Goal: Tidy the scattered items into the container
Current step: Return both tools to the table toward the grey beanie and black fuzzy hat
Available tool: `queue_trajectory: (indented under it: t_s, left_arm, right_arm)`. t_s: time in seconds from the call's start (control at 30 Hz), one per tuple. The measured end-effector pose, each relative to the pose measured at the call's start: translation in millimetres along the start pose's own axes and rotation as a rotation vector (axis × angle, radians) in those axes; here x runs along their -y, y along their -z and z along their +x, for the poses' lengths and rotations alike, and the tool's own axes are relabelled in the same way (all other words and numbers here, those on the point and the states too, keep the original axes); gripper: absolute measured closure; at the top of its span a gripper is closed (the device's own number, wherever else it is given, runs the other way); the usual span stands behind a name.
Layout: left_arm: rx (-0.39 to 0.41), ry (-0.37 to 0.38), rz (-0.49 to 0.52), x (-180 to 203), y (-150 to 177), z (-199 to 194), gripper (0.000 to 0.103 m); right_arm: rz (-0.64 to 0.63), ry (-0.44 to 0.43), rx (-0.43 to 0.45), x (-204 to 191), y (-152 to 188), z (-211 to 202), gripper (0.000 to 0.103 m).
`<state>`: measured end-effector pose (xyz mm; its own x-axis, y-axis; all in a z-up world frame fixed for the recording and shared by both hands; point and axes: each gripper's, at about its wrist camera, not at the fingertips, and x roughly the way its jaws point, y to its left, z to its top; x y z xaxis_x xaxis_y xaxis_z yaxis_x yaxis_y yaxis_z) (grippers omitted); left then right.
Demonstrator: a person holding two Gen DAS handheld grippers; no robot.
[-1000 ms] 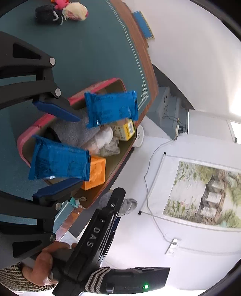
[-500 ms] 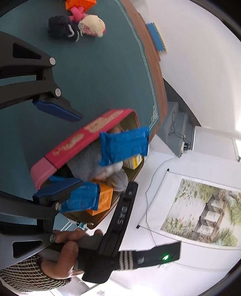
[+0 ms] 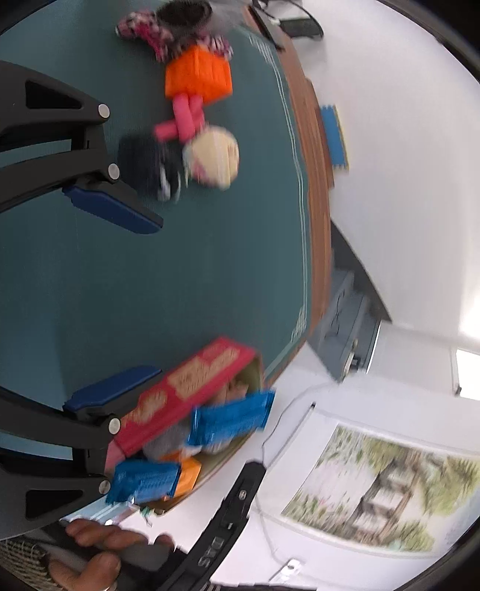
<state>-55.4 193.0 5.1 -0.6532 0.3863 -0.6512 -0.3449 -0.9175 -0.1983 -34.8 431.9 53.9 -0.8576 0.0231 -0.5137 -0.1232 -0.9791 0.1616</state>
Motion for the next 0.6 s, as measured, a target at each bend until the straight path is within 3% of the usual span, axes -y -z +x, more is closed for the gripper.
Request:
queue_trajectory:
  t_s: [0.33,0.53,0.6]
  left_arm:
    - [0.032,-0.196,-0.109,-82.8,-3.3,-20.9,0.028]
    - [0.073,-0.266,-0.133,-120.4,-17.6,-31.6,0.027]
    - [0.09,-0.288,-0.146,-131.8,-22.1,-34.1,0.022]
  right_arm:
    - [-0.068,-0.127,-0.048,-82.0,13.0,11.6,0.025]
    - [-0.119,-0.161,-0.101,-119.3,34.7,27.2,0.025]
    - [-0.141,-0.162,-0.115,-127.2,42.5,32.0,0.025]
